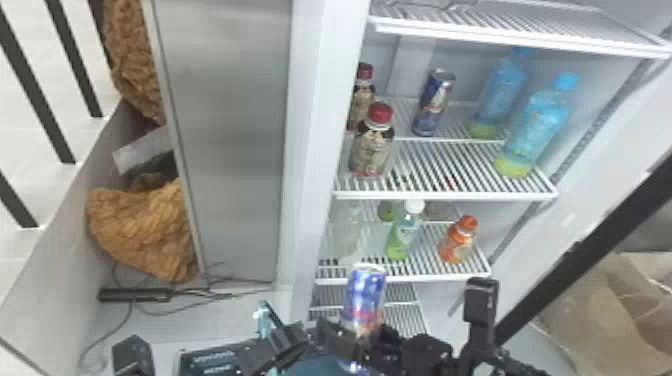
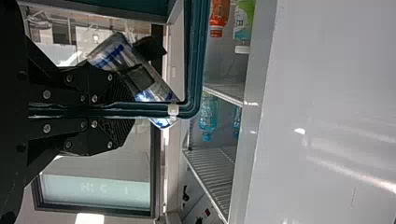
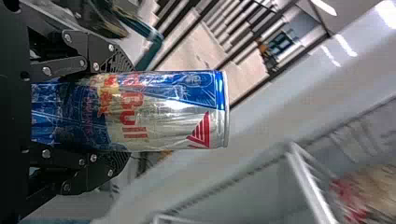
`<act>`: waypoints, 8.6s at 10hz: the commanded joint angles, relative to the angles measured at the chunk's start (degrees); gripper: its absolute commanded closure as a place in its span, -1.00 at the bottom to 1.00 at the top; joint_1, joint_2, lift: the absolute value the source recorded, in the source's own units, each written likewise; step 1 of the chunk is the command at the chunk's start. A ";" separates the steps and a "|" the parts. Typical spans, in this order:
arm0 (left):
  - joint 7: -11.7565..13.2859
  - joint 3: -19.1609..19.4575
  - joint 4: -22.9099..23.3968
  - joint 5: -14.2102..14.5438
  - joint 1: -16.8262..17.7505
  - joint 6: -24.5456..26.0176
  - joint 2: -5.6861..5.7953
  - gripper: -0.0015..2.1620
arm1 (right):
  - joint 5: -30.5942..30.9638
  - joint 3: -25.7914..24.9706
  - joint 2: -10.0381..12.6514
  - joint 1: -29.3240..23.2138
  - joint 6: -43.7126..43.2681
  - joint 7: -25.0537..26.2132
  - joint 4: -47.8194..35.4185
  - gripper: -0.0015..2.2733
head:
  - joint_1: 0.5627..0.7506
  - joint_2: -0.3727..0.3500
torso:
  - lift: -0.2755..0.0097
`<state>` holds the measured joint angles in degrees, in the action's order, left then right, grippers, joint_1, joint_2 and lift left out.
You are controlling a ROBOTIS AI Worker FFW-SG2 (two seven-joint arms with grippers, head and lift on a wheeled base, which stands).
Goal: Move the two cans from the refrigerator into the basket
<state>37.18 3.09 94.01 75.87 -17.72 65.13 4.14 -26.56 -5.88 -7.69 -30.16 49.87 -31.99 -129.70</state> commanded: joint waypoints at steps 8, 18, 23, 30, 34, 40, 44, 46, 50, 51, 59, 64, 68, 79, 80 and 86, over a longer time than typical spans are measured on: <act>0.00 0.00 -0.14 0.00 0.00 -0.02 -0.10 0.10 | 2.79 3.48 -2.59 5.13 6.94 -4.92 2.78 -0.88 | 0.41 -0.31 | 0.72; 0.09 0.11 0.00 0.46 1.27 -1.29 -0.10 0.10 | 6.56 -13.08 3.82 -0.49 -23.43 6.77 -3.26 -0.88 | 0.41 -0.94 | 0.72; 0.00 -0.23 0.00 0.80 1.41 -1.57 0.08 0.10 | 5.76 -13.65 4.53 7.80 -31.87 10.11 7.14 -0.88 | 0.41 -0.94 | 0.72; -0.35 -1.37 0.00 1.26 2.11 -1.57 0.34 0.10 | 10.10 -13.54 4.53 23.55 -34.82 15.56 20.08 -0.88 | 0.41 -0.94 | 0.72; -0.79 -1.94 -0.14 1.37 2.53 -1.57 0.34 0.10 | 10.79 -12.85 3.30 31.71 -35.95 15.91 29.78 -0.88 | 0.41 -0.94 | 0.72; -0.96 -2.40 -0.14 1.49 2.53 -1.57 0.34 0.10 | 11.70 -10.23 2.50 39.73 -36.51 16.61 38.36 -0.88 | 0.41 -0.94 | 0.72; -1.14 -2.63 -0.28 1.60 2.67 -1.57 0.34 0.10 | 13.30 -8.63 2.06 45.07 -36.65 17.32 43.71 -0.89 | 0.41 -0.94 | 0.72; -1.23 -2.74 -0.42 1.60 2.81 -1.43 0.34 0.10 | 14.22 -8.17 1.89 47.18 -36.65 17.58 45.96 -0.89 | 0.41 -0.94 | 0.72; -1.23 -3.20 -0.84 1.60 3.24 -1.43 0.34 0.10 | 14.90 -6.23 1.45 50.69 -36.65 18.63 50.74 -0.88 | 0.41 -0.94 | 0.72; -1.23 -3.43 -0.84 1.60 3.52 -1.43 0.43 0.10 | 15.13 -6.23 1.45 51.40 -36.65 18.99 51.44 -0.88 | 0.41 -0.94 | 0.72; -1.23 -4.00 -1.69 1.71 4.36 -1.57 0.43 0.10 | 15.82 -4.74 1.10 57.02 -35.81 20.13 57.77 -0.88 | 0.34 -0.94 | 0.72; -1.23 -4.23 -2.11 2.06 4.64 -1.71 0.43 0.10 | 16.73 -3.71 0.83 59.41 -33.70 20.30 60.58 -0.74 | 0.22 -0.92 | 0.72; -1.23 -4.23 -2.11 2.17 4.50 -1.85 0.43 0.10 | 17.76 -3.71 0.57 58.99 -32.29 20.83 59.32 0.12 | 0.31 -0.92 | 0.72; -1.05 -4.57 -2.11 2.63 3.94 -1.99 0.69 0.10 | 15.47 -3.94 -1.63 43.80 -22.73 22.06 34.43 0.12 | 0.41 -0.94 | 0.72; -1.05 -4.69 -2.11 2.63 4.08 -1.99 0.69 0.10 | 14.45 -3.94 -1.89 41.98 -22.31 22.06 32.18 0.12 | 0.41 -0.94 | 0.72; -0.88 -4.69 -2.11 2.63 3.80 -1.99 0.78 0.10 | 11.13 -6.34 -3.82 30.30 -18.65 21.97 16.43 0.12 | 0.41 -0.94 | 0.72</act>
<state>36.30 -1.60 91.90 78.52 -13.91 63.14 4.92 -15.32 -11.58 -11.40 1.14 30.66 -10.01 -111.88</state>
